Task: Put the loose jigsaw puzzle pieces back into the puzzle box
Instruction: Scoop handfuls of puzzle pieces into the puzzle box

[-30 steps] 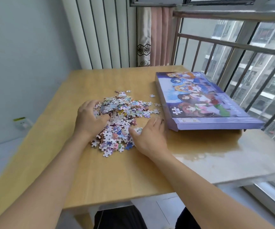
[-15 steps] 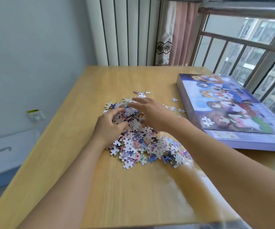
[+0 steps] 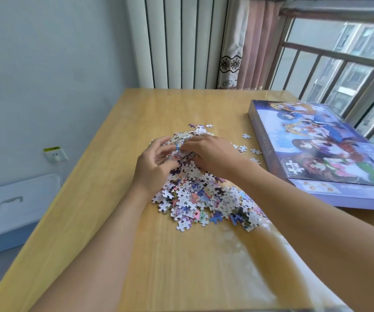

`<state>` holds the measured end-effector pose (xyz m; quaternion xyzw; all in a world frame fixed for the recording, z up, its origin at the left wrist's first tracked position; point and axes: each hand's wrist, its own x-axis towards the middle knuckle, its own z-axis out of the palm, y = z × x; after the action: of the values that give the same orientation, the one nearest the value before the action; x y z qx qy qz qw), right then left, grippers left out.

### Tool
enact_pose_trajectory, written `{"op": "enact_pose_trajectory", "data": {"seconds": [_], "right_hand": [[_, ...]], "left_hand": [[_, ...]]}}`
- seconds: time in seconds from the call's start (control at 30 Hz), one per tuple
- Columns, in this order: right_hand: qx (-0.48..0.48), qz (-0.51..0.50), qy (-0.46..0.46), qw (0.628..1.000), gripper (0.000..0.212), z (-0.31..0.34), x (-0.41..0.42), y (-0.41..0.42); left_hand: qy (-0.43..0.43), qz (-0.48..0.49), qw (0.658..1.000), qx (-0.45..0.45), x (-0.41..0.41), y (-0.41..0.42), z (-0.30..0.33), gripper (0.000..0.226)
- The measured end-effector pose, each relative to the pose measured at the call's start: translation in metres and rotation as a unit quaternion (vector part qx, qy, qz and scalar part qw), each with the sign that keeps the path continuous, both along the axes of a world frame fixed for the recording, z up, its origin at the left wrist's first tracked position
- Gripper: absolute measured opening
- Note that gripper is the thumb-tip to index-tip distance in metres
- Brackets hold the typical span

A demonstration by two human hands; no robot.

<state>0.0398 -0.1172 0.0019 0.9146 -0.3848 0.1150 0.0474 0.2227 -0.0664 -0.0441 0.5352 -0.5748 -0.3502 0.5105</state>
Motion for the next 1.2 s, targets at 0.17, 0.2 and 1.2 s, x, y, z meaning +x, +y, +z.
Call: {"op": "enact_pose_trajectory", "data": {"seconds": [0.17, 0.2, 1.2], "right_hand": [[-0.023, -0.021, -0.023, 0.999, 0.033, 0.002, -0.005, 0.005], [-0.019, -0.029, -0.028, 0.999, 0.031, 0.003, -0.008, 0.006], [0.555, -0.194, -0.638, 0.497, 0.004, 0.008, -0.115, 0.149]], "left_hand": [[0.059, 0.020, 0.998, -0.013, 0.002, 0.001, 0.002, 0.051], [0.067, 0.022, 0.997, -0.015, 0.002, 0.001, 0.002, 0.049], [-0.210, 0.009, 0.960, -0.184, -0.063, 0.032, 0.013, 0.037]]}}
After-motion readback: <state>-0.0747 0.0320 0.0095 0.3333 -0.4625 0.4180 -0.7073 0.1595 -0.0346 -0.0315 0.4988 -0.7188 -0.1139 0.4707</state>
